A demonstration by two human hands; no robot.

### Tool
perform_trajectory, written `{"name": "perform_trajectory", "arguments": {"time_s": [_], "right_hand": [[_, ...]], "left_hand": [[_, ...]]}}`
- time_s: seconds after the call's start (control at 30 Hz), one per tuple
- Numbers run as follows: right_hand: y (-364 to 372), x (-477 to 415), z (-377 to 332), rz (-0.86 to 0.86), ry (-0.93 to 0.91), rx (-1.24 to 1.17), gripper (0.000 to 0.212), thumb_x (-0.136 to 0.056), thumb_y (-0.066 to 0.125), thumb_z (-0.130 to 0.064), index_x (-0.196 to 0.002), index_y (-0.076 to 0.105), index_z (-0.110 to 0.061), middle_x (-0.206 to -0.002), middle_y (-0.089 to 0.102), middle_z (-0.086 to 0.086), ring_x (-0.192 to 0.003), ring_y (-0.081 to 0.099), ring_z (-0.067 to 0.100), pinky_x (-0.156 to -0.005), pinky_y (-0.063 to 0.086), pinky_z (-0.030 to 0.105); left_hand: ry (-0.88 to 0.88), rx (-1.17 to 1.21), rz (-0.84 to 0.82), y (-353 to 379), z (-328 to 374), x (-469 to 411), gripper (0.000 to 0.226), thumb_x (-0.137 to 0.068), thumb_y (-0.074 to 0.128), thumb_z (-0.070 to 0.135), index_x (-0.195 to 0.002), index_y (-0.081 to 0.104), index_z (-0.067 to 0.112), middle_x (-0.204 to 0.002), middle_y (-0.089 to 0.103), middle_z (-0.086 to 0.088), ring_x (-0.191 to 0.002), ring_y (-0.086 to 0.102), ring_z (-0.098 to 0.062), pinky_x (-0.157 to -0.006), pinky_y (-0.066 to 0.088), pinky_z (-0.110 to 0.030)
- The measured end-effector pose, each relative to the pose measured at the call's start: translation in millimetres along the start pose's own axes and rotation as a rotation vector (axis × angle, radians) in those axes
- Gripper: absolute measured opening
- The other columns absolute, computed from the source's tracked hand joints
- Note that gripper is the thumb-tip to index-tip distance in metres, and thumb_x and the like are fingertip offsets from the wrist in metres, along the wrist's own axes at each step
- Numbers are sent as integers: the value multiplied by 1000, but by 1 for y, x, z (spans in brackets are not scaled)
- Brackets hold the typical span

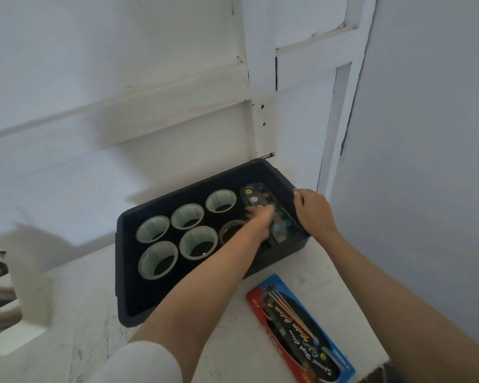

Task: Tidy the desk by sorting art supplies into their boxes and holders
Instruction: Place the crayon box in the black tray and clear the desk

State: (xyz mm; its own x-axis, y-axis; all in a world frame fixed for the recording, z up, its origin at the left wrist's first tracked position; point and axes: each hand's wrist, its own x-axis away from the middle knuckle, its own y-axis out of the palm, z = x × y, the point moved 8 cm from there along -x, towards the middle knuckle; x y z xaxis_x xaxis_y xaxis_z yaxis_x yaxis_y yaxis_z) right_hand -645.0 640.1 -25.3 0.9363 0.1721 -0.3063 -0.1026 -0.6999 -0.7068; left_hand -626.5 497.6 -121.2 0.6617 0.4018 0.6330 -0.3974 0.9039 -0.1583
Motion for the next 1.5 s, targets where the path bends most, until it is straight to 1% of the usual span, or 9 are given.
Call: {"name": "perform_trajectory", "arguments": {"time_s": [0.1,0.2,0.47,0.6,0.7,0.8,0.93,1.1,1.5], "right_hand": [[-2,2,-2,-7,-5,-33,32,-100,39,-19,-109,65,-2,-97,67,14,-81,62,22,-79,52,32],[-4,3,-4,-17,13,-58,32,-99,41,-16,-118,62,-2,-110,66,15,-94,63,25,-85,47,29],[-6,8,1,-89,59,-141,33,-95,49,-14,-126,55,-7,-122,60,12,-106,58,24,-87,40,24],[-14,38,21,-116,185,-481,39,-97,49,-15,-135,40,-15,-130,53,7,-106,52,14,-87,42,23],[-22,89,40,19,249,-506,34,-99,44,-18,-133,40,-18,-124,56,6,-102,51,11,-94,44,29],[-13,147,54,-17,259,-479,27,-100,41,-19,-125,49,-17,-118,58,5,-105,53,14,-93,45,34],[7,195,47,-235,-15,-141,23,-94,51,-15,-111,67,-12,-121,59,6,-108,44,14,-90,30,22],[9,212,33,-285,-106,-25,41,-86,51,-38,-115,66,-13,-126,59,0,-112,41,14,-89,28,24],[-37,210,36,-278,183,-604,27,-86,62,-27,-82,36,-20,-84,68,-2,-70,70,8,-53,55,20]], "left_hand": [[33,69,-72,-9,8,22,64,-87,60,19,-142,31,4,-126,55,-17,-105,59,-29,-66,51,-32],[77,108,-120,-20,19,50,28,-89,55,9,-117,49,6,-102,62,-11,-77,61,-19,-55,43,-26],[490,-106,-70,-58,23,132,42,-91,50,-1,-129,54,15,-127,55,-1,-115,49,-10,-89,44,-21],[828,-349,-24,-72,9,174,40,-88,49,-8,-110,64,22,-118,57,9,-108,51,3,-84,42,-3],[922,-386,54,-81,-22,195,33,-84,51,-10,-99,68,15,-105,60,7,-99,55,3,-85,44,-8],[827,-371,113,-83,-69,197,28,-83,52,-10,-95,66,12,-102,59,2,-97,58,-9,-76,46,-9],[504,-547,190,-77,-141,185,48,-91,57,15,-136,42,11,-132,37,-3,-128,32,-18,-105,26,-23],[428,-766,224,-61,-169,193,55,-96,45,35,-146,29,17,-152,20,-5,-137,15,-22,-111,22,-40],[564,-135,-72,-17,-139,233,62,-96,50,11,-145,18,31,-114,56,6,-96,64,-6,-84,56,-30]]}}
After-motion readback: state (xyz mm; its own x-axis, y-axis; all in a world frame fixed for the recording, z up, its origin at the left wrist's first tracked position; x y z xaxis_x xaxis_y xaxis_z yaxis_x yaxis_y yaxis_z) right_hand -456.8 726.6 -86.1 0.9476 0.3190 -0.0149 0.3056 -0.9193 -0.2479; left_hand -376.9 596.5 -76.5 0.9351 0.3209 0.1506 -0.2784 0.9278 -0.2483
